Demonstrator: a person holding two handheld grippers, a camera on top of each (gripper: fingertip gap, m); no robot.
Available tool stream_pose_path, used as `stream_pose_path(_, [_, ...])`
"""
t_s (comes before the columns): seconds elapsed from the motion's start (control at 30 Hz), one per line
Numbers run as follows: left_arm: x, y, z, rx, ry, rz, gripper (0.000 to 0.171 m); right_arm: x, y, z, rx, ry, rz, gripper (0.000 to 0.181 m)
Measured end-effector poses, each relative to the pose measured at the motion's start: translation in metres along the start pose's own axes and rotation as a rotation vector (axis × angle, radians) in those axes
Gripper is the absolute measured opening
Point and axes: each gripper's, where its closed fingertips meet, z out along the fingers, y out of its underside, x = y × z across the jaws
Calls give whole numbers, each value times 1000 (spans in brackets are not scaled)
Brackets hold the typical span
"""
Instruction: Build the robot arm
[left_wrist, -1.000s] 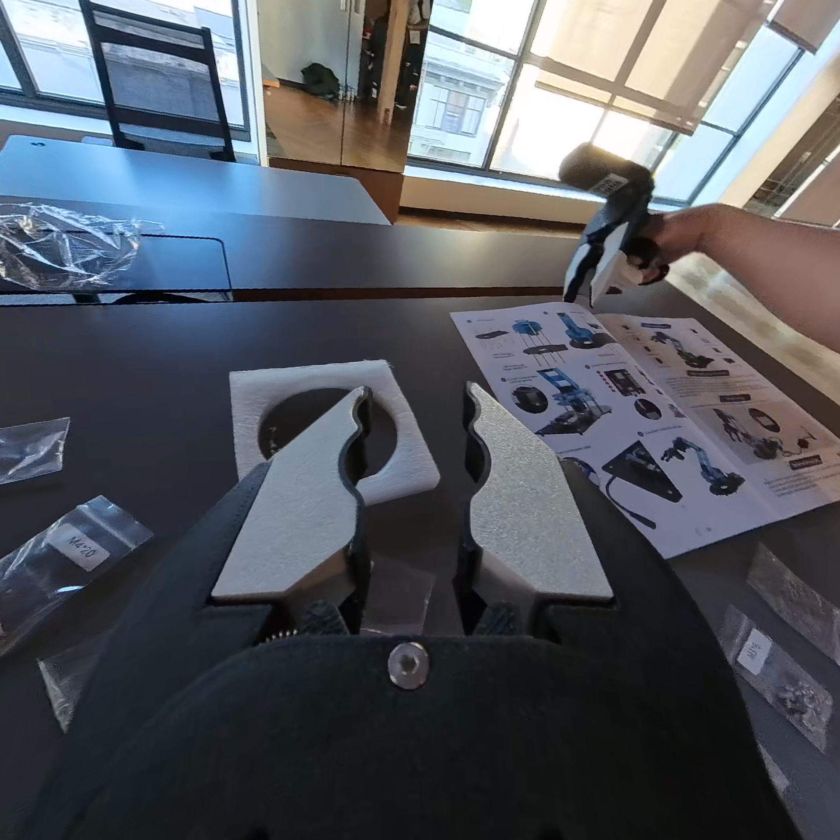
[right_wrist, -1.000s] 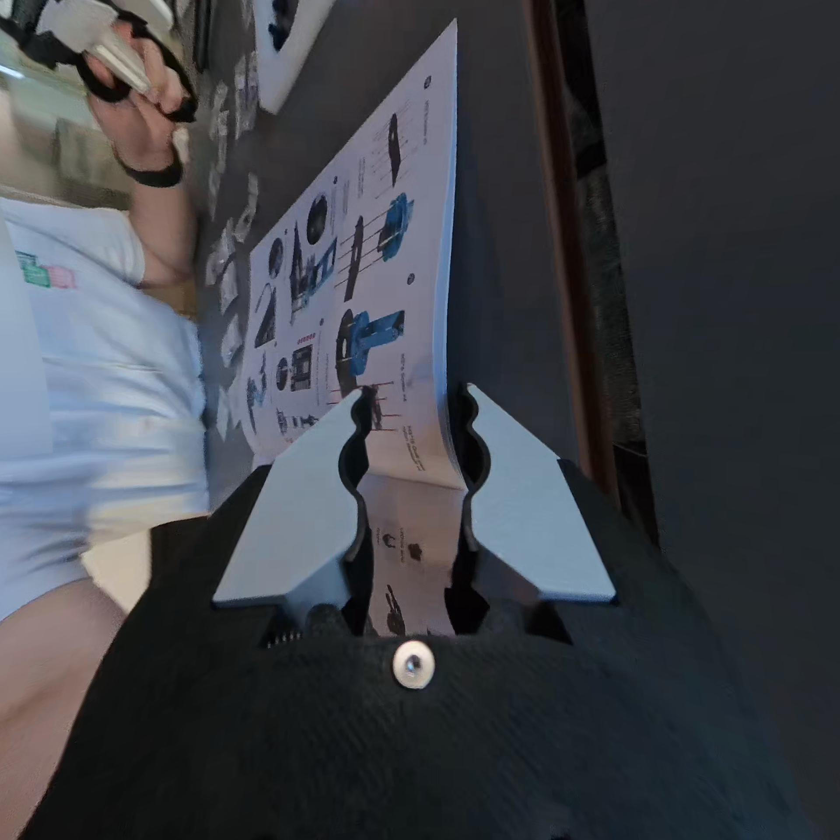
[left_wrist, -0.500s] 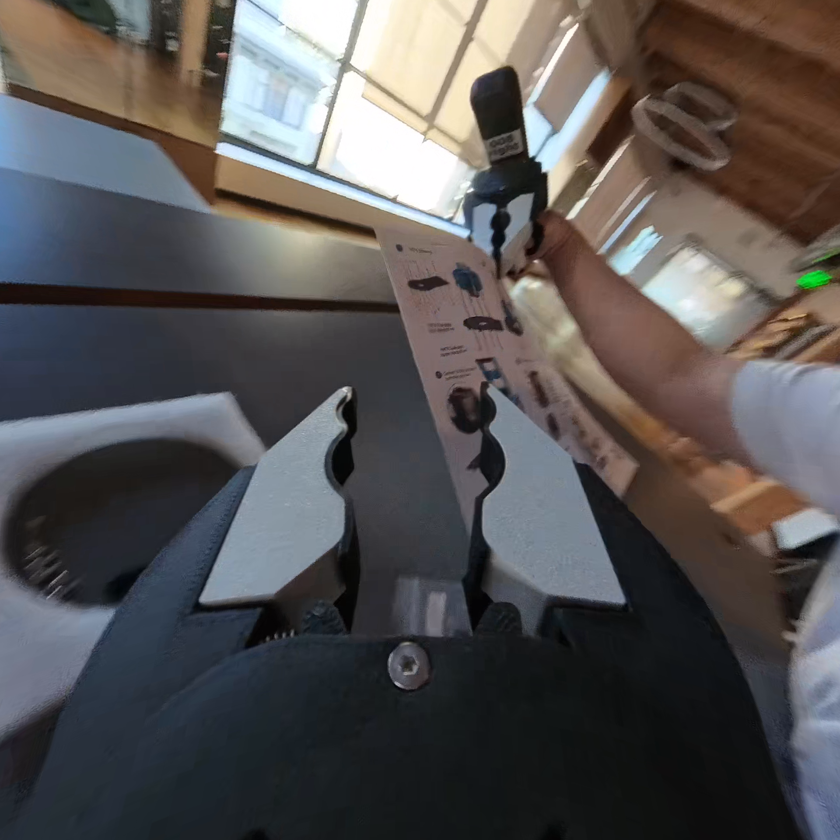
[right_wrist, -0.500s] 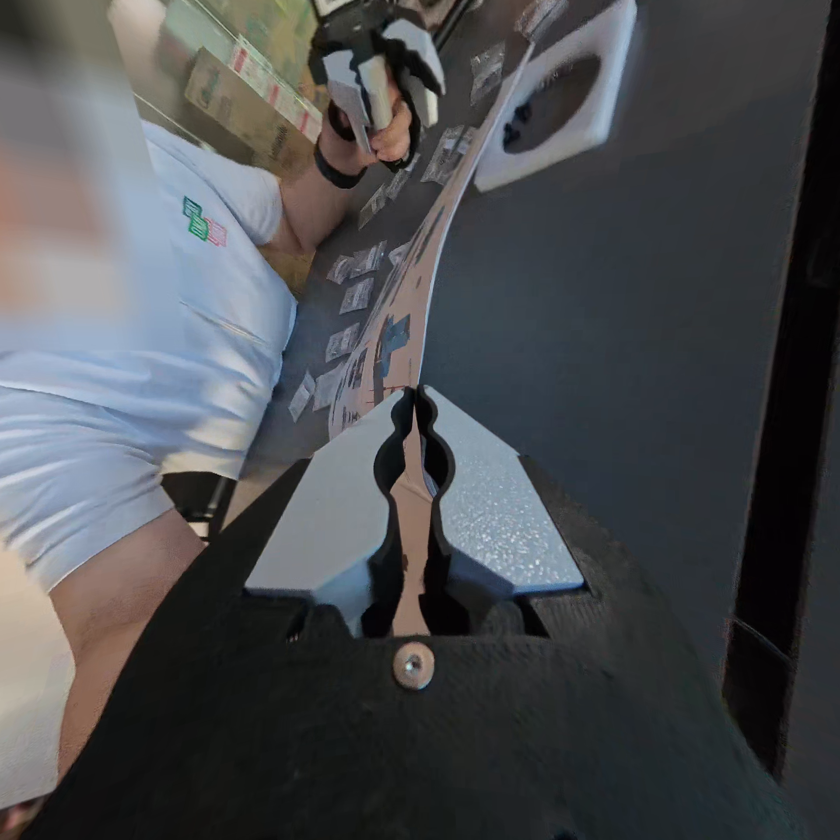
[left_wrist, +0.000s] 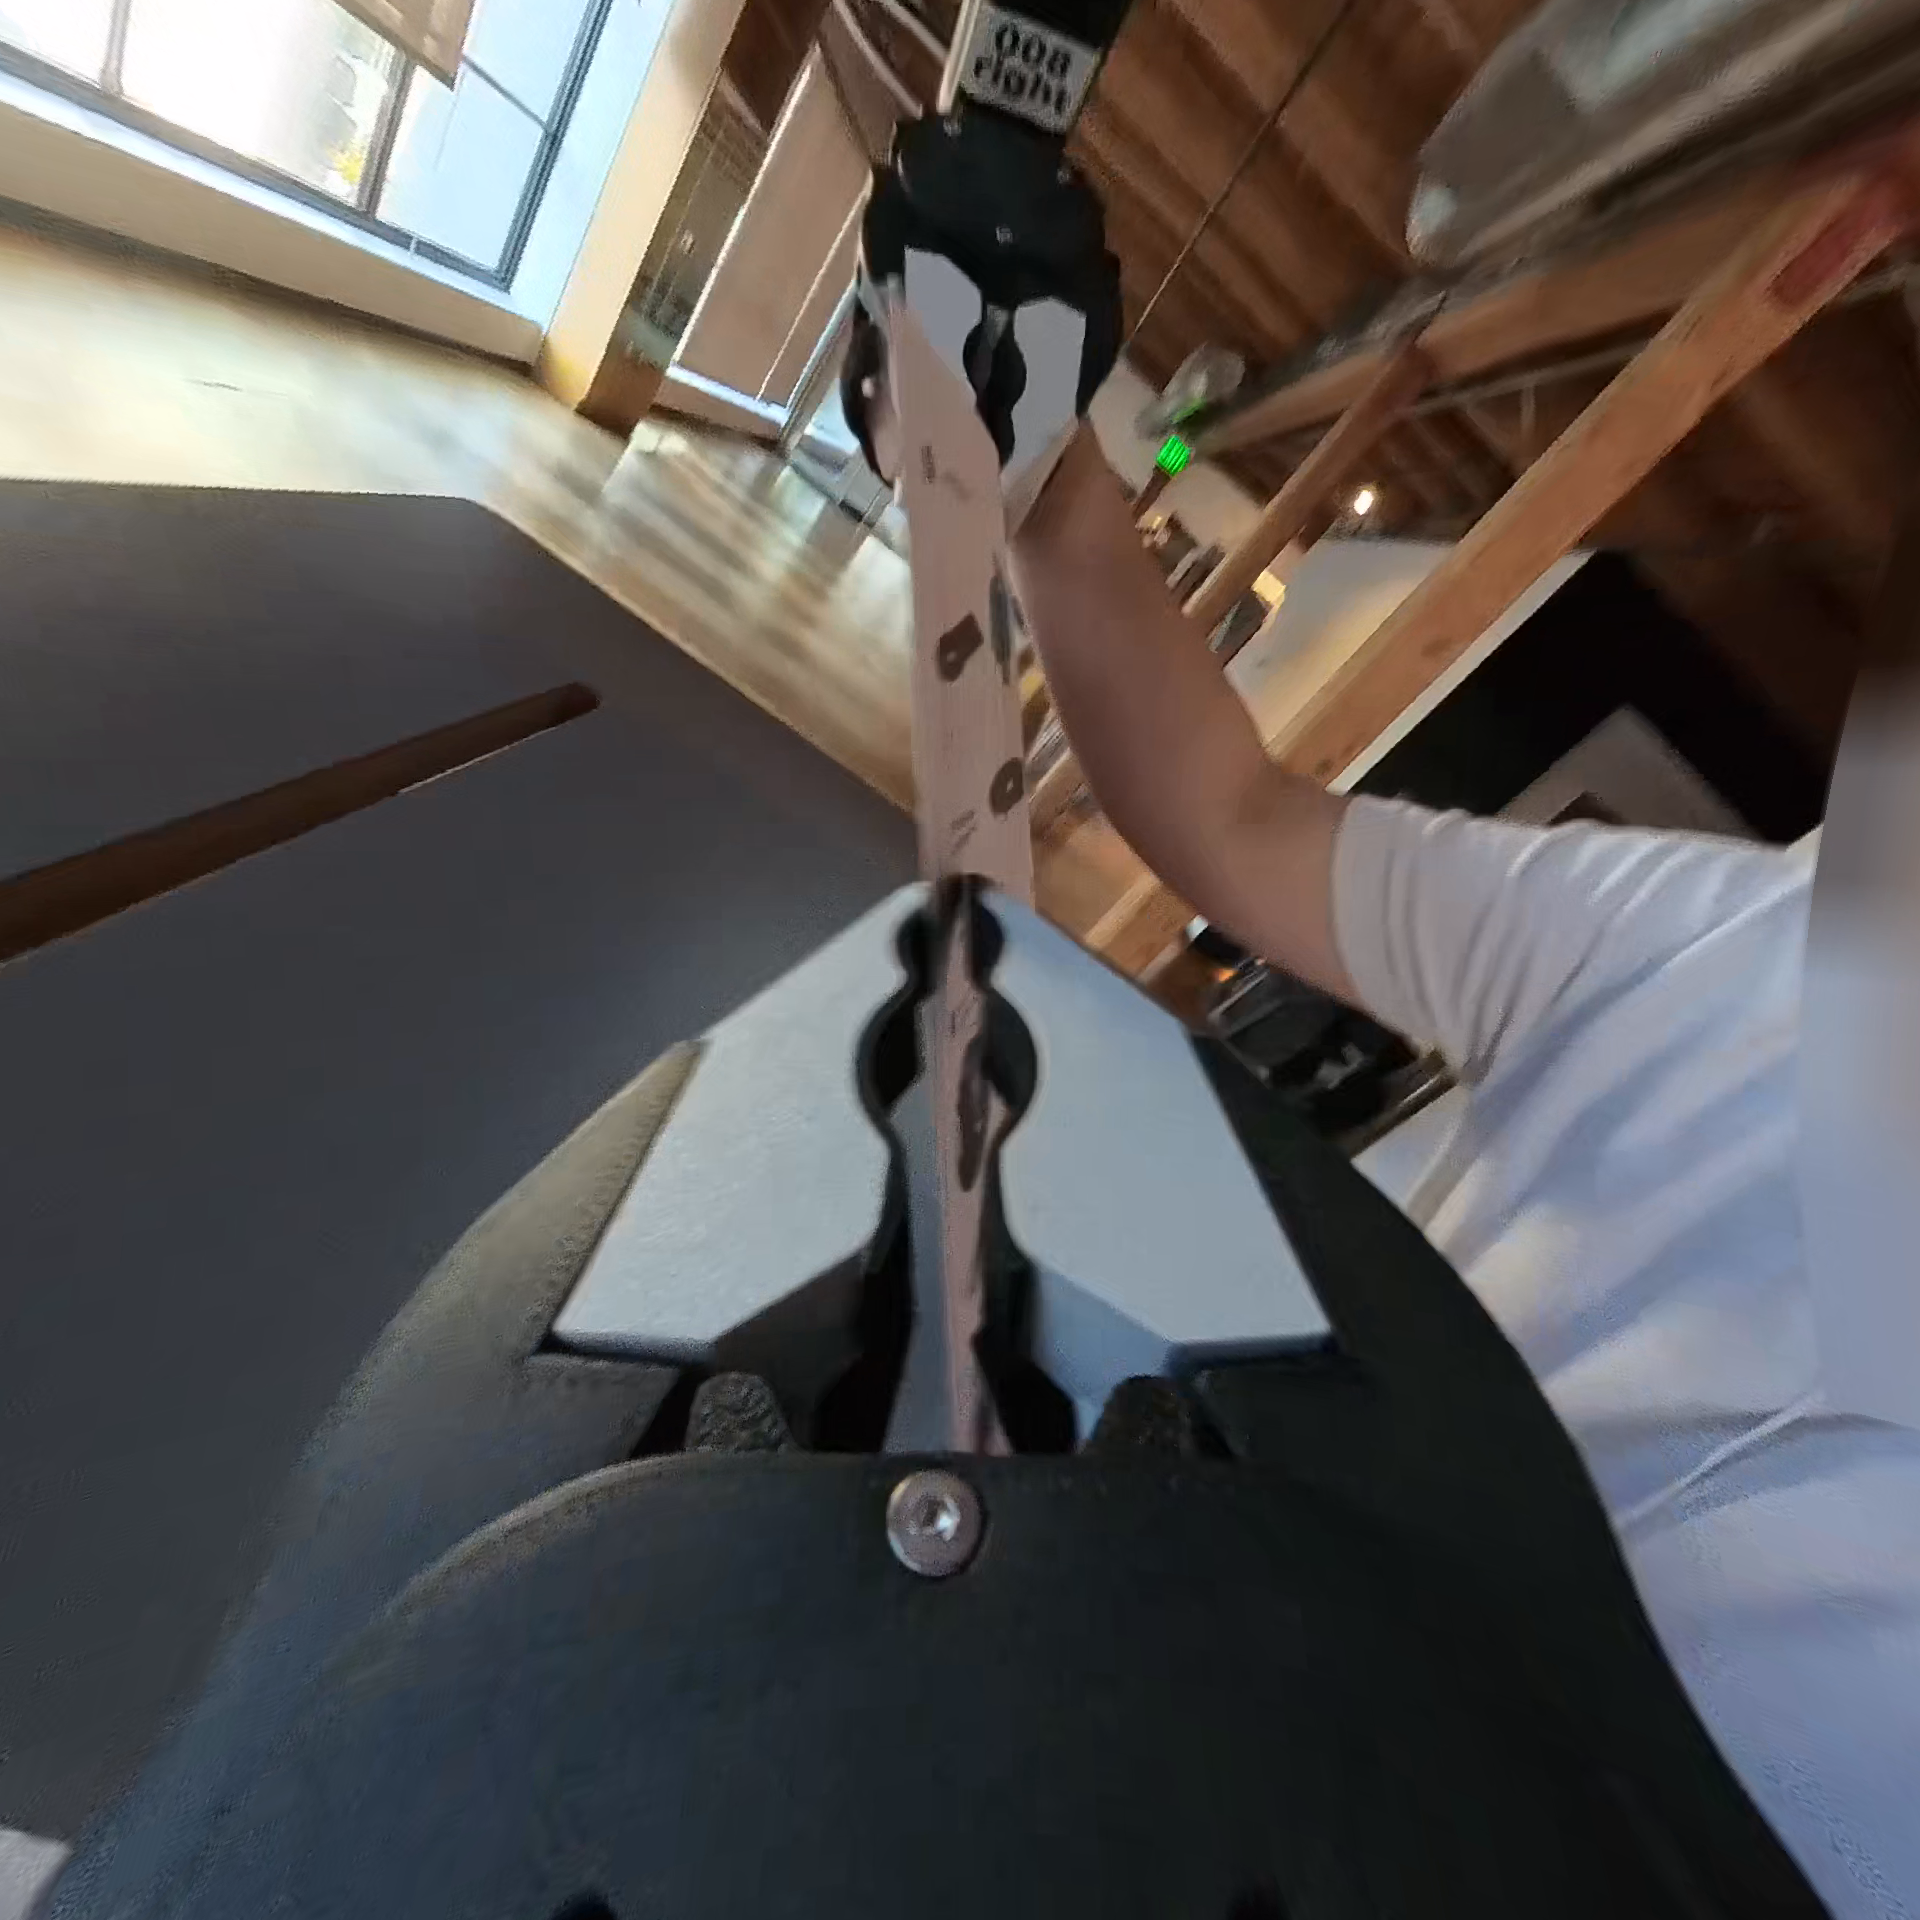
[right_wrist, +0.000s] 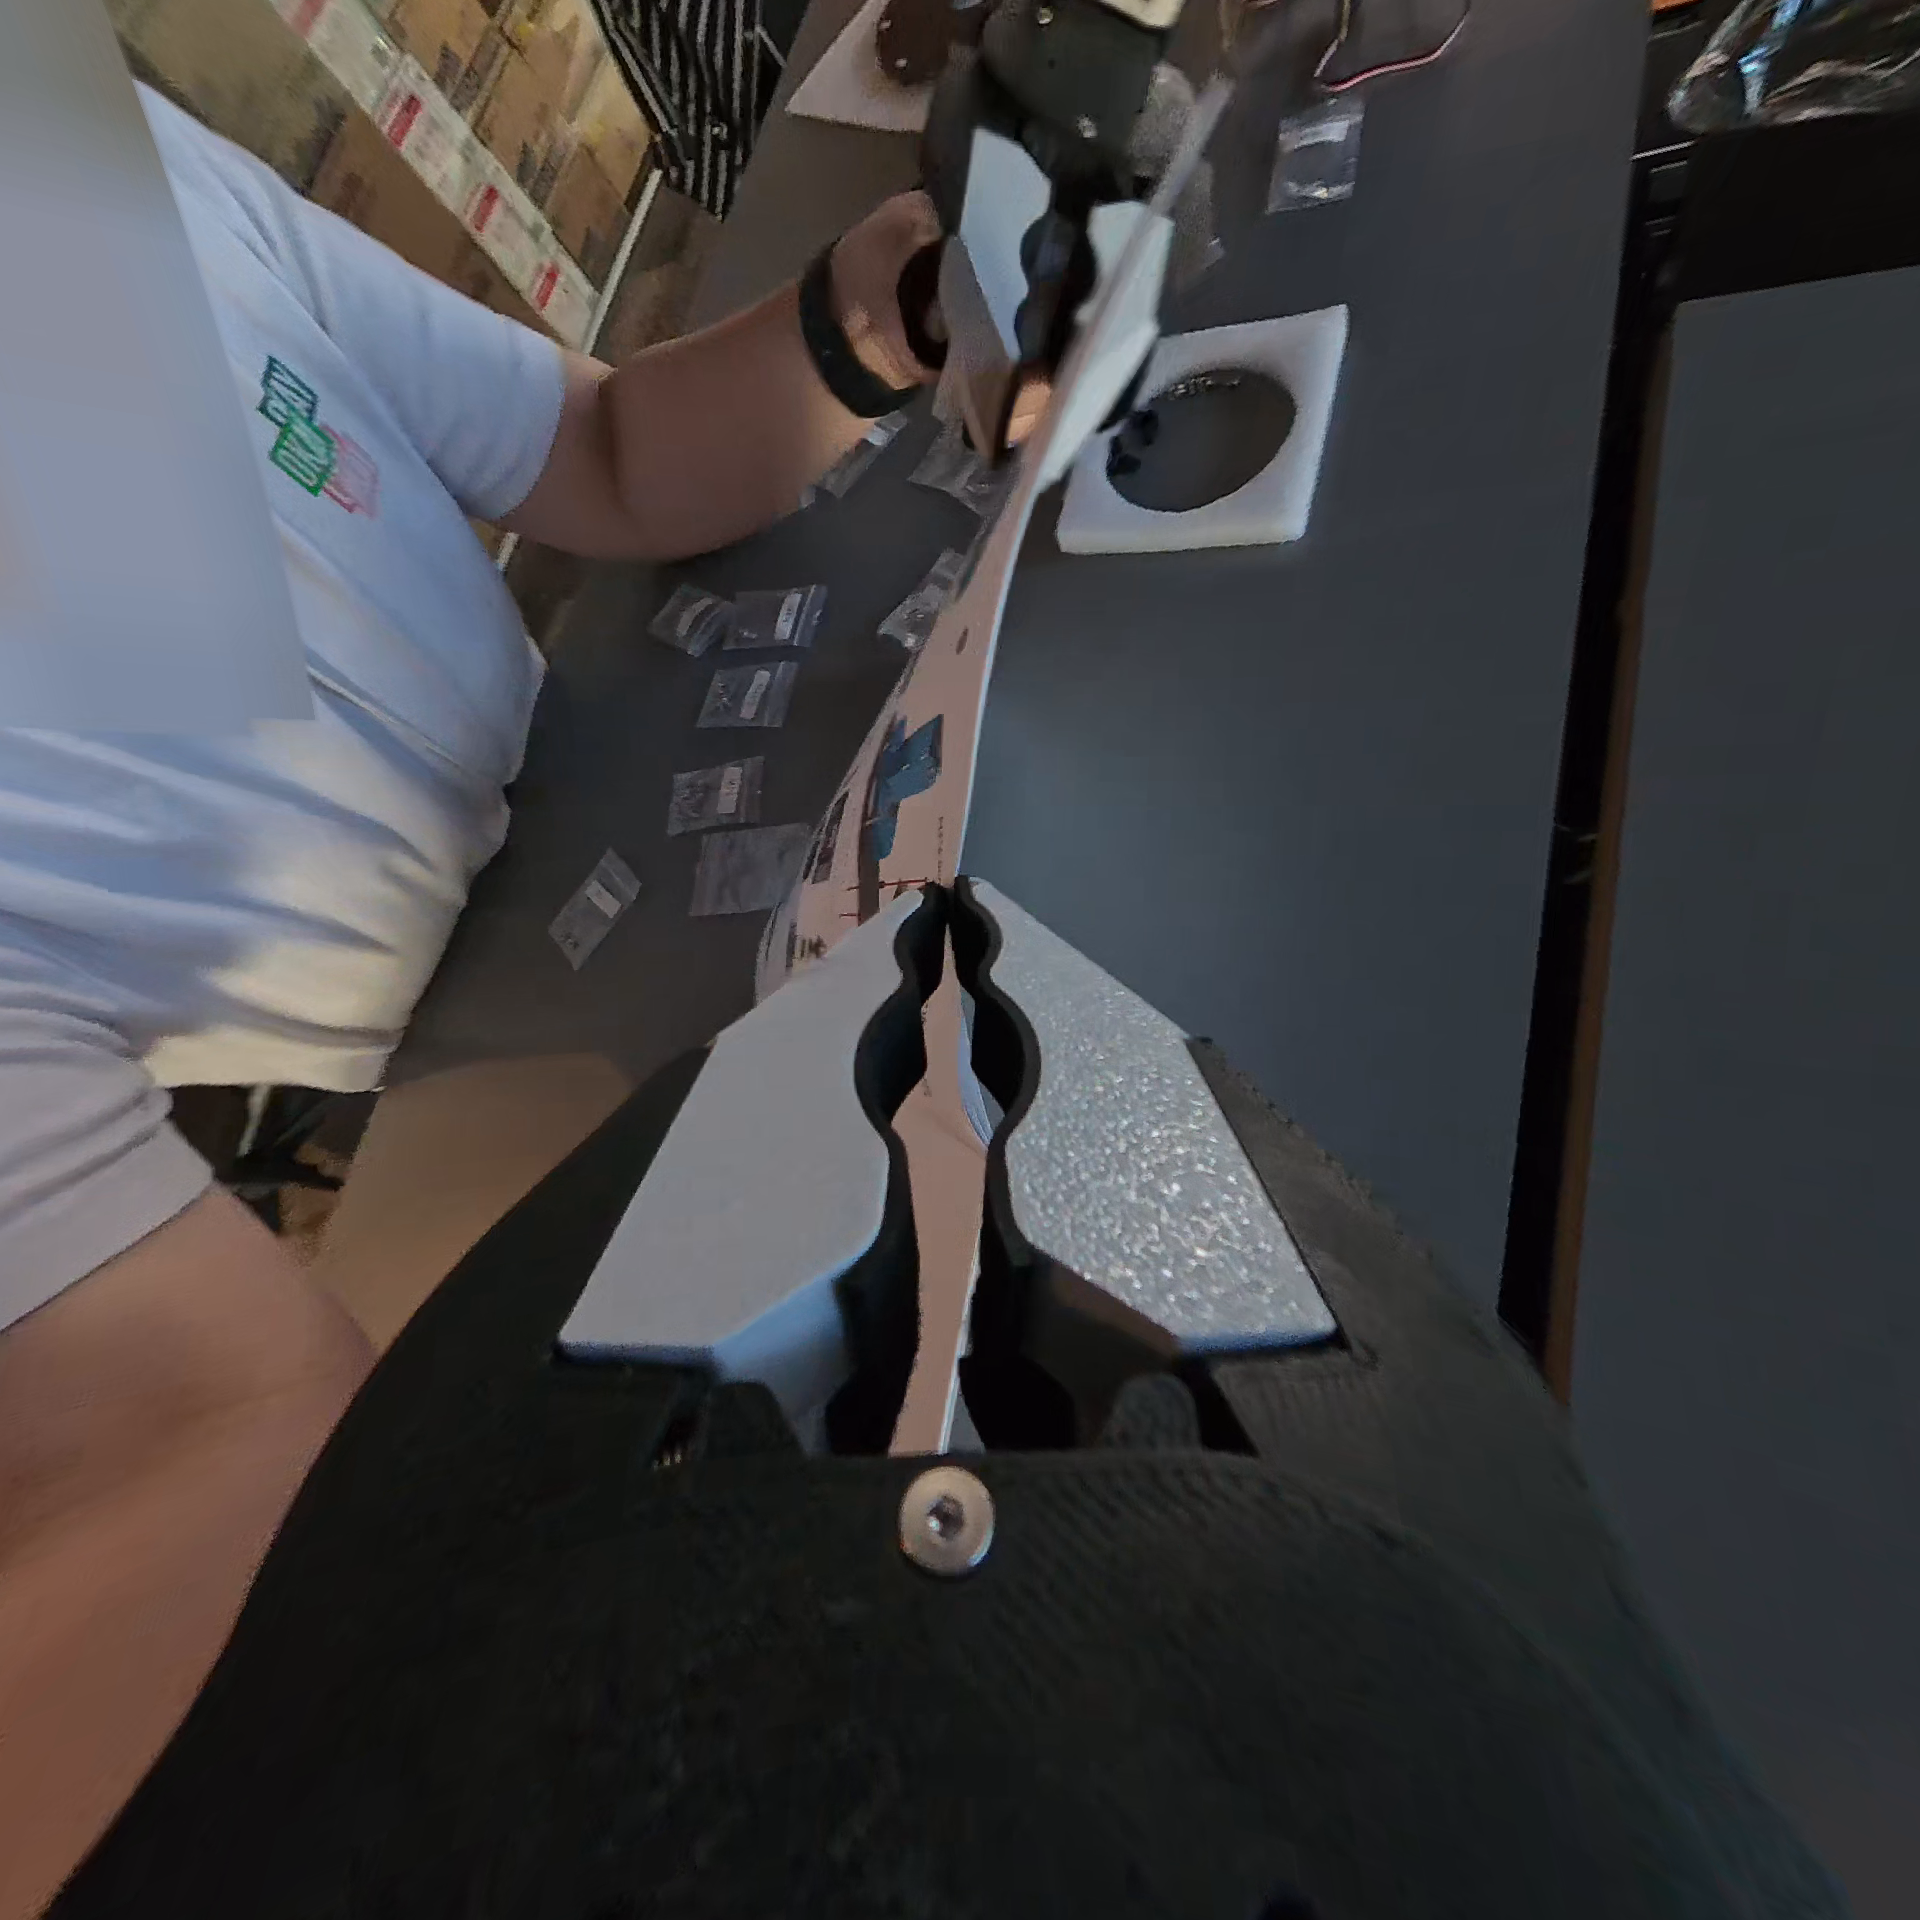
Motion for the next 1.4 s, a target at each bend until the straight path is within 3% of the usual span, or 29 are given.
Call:
stream_pose_path(0.17, [4, 4, -1, -91, -109, 255, 0, 15, 2, 0, 84, 246, -36, 12])
stream_pose_path(0.3, [5, 6, 3, -114, -134, 337, 0, 15, 0, -18, 319, 470, -78, 42])
stream_pose_path(0.37, [5, 8, 5, -115, -112, 333, 0, 17, 10, -34, 467, 574, 1, 51])
stream_pose_path(0.5, [7, 11, 8, -132, -113, 390, 0, 12, 77, -59, 722, 718, 215, 58])
stream_pose_path(0.6, [18, 7, 12, -109, -81, 412, 0, 7, 154, -73, 793, 797, 484, 70])
stream_pose_path(0.73, [35, 2, 18, -98, -72, 498, 0, -19, 227, -85, 881, 931, 611, 71])
stream_pose_path(0.9, [71, -4, 27, -88, -42, 637, 0, -63, 246, -88, 1107, 895, 610, 71])
stream_pose_path(1.0, [92, -4, 35, -84, -12, 708, 0, -67, 261, -73, 1068, 897, 661, 73])
stream_pose_path(1.23, [116, -3, 42, -85, 19, 778, 0, -58, 258, -59, 1098, 778, 689, 78])
stream_pose_path(1.4, [112, -2, 43, -84, 23, 759, 0, -69, 239, -57, 1124, 554, 601, 73])
